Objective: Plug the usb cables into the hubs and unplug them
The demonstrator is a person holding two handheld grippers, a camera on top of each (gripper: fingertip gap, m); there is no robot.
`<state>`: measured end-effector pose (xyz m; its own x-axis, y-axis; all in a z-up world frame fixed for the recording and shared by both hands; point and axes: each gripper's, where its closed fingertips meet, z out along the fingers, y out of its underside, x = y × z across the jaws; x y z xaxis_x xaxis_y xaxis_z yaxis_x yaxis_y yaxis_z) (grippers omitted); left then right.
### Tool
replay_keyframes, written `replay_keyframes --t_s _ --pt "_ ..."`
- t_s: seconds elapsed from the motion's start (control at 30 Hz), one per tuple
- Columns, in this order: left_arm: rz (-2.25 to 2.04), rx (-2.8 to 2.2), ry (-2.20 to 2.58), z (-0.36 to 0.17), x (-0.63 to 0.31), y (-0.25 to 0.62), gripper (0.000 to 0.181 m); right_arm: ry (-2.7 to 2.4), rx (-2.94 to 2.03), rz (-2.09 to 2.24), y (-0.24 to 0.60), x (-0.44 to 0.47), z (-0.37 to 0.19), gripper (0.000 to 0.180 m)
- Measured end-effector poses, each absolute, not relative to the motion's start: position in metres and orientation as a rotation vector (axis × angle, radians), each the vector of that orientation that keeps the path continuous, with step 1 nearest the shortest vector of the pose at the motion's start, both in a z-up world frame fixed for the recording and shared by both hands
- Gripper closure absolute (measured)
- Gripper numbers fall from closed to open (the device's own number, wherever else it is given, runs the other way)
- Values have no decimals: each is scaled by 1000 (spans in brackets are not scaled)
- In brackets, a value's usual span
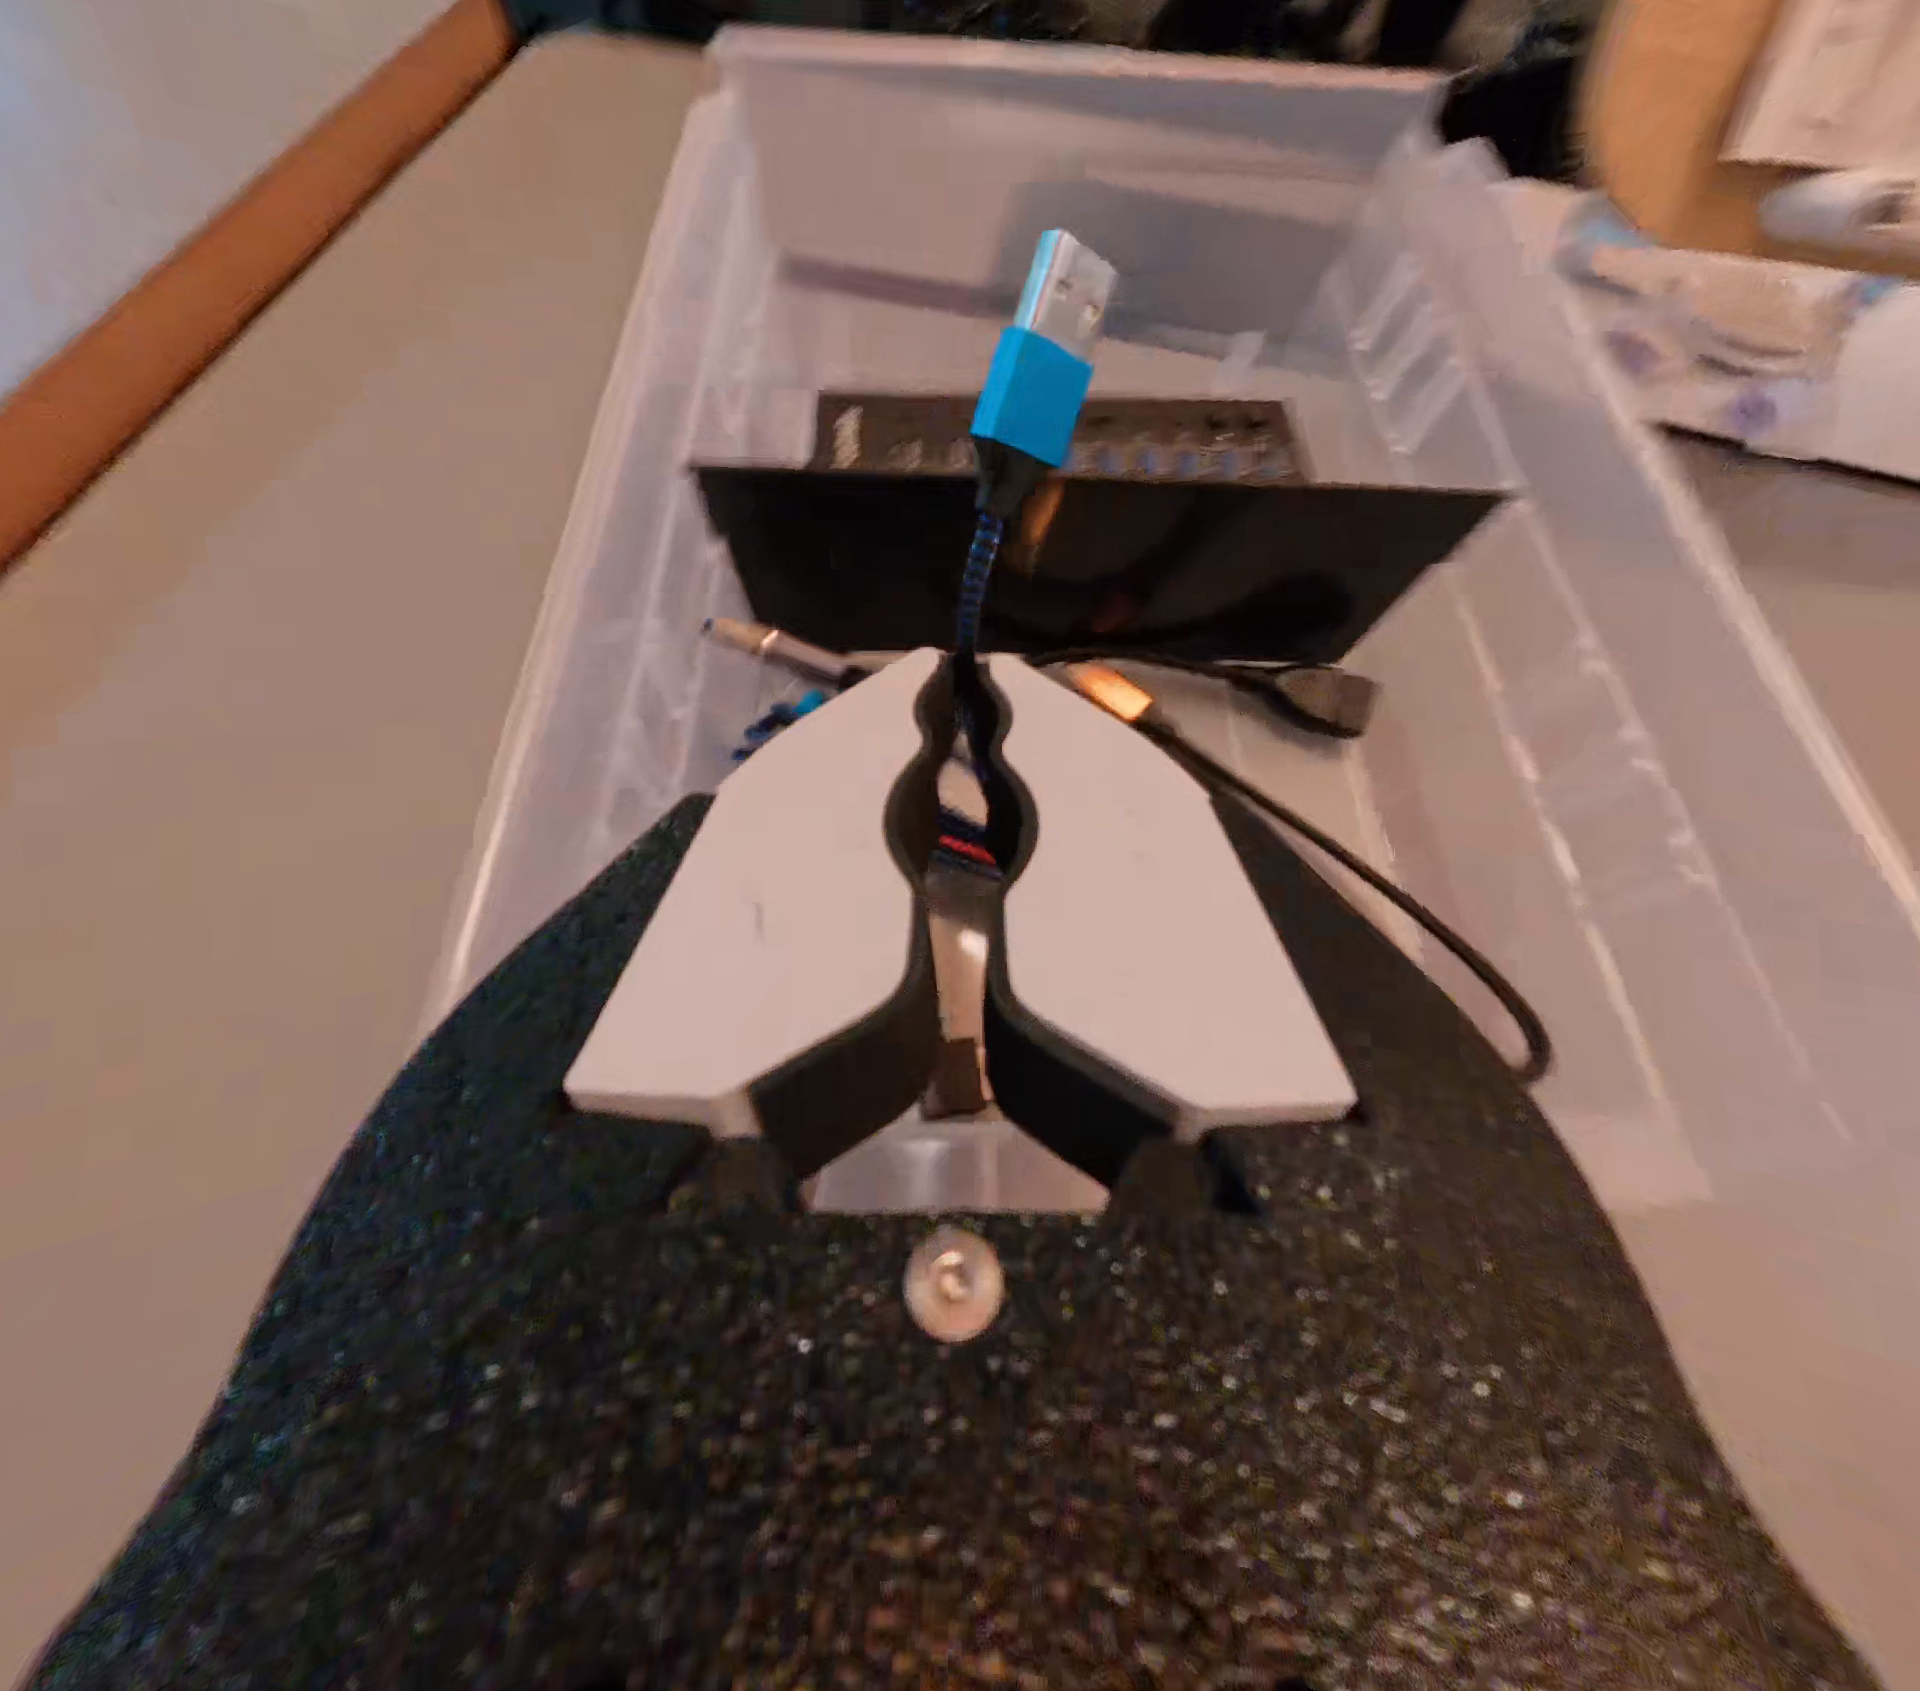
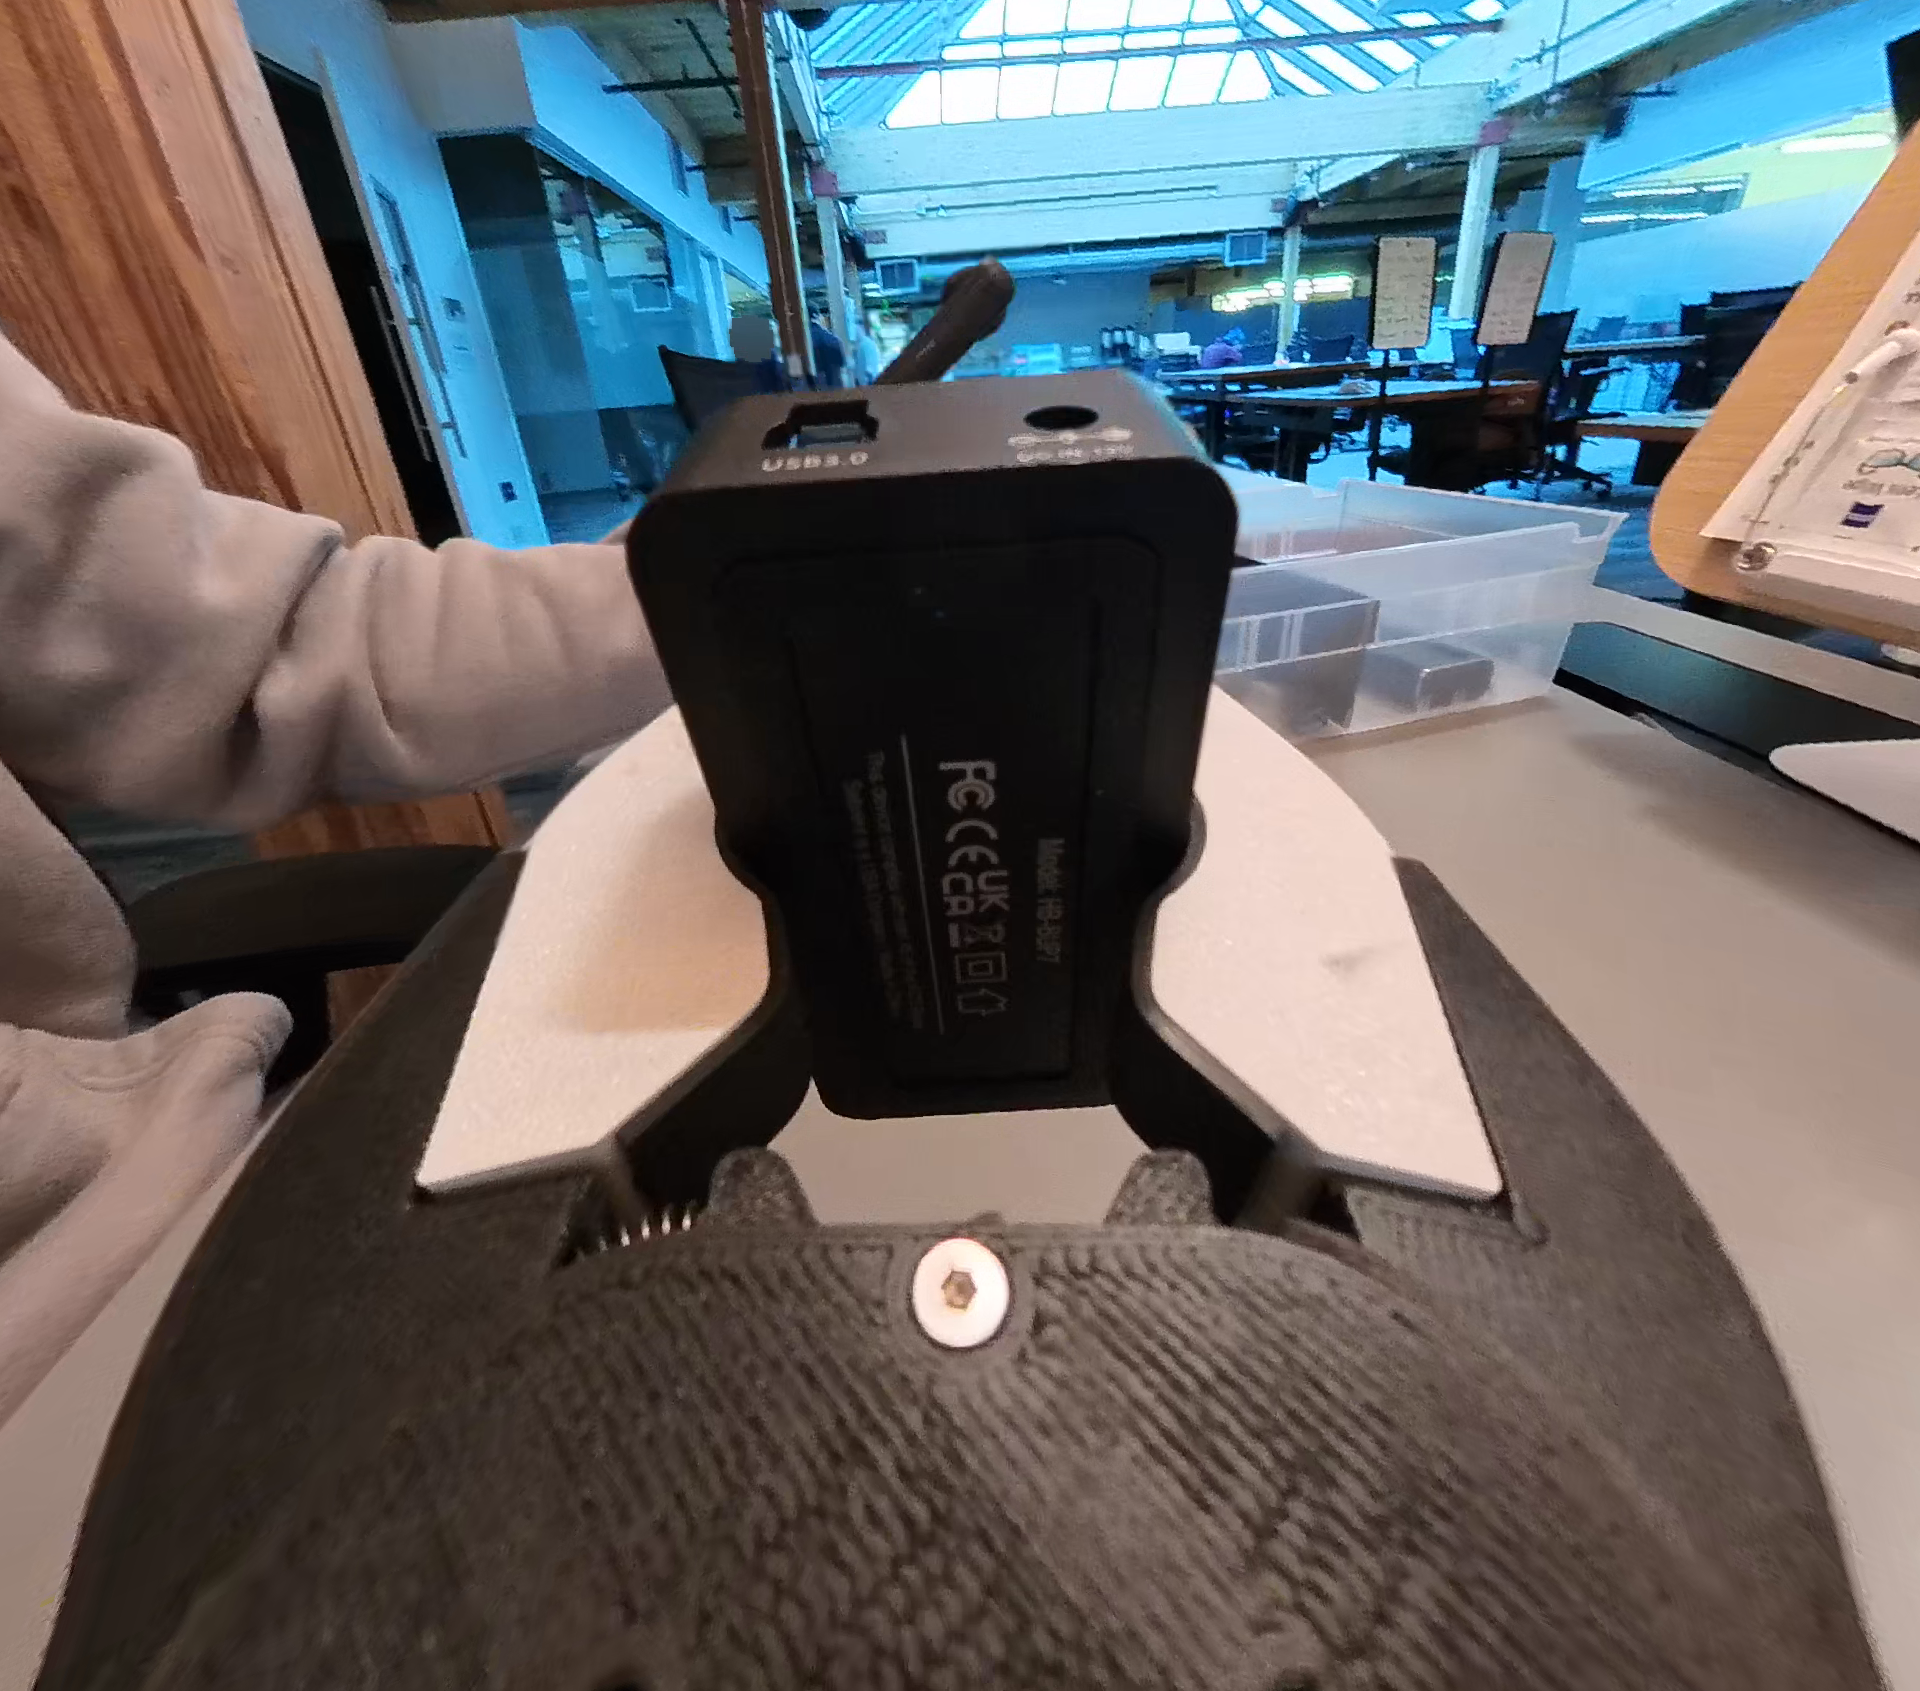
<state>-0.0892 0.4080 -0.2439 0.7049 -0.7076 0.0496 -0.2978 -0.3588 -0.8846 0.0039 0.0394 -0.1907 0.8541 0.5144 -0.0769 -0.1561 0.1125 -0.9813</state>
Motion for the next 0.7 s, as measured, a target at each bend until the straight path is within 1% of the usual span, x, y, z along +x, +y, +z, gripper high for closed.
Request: replay_keyframes --t_s 0.07,0.17,0.4,0.5,0.6,0.7 --pt "-540 -1860 841 -230 -86 398 178 -327 -1355 543 36 2 -188 105" --pt "-533 -1712 895 -195 -84 384 178 -347 -1281 665 26 -2 -180 105" --pt "-436 -1335 932 -73 -91 343 178 -407 -1167 833 7 -9 -169 105" --pt "-528 -1242 997 -33 -89 310 177 -423 -1129 890 0 -11 -164 105" --pt "-746 -1243 1182 -20 -83 261 178 -425 -1104 923 -3 -11 -161 105" --pt "-926 -1251 1485 -39 -79 207 178 -428 -1127 899 -1 -11 -163 105"
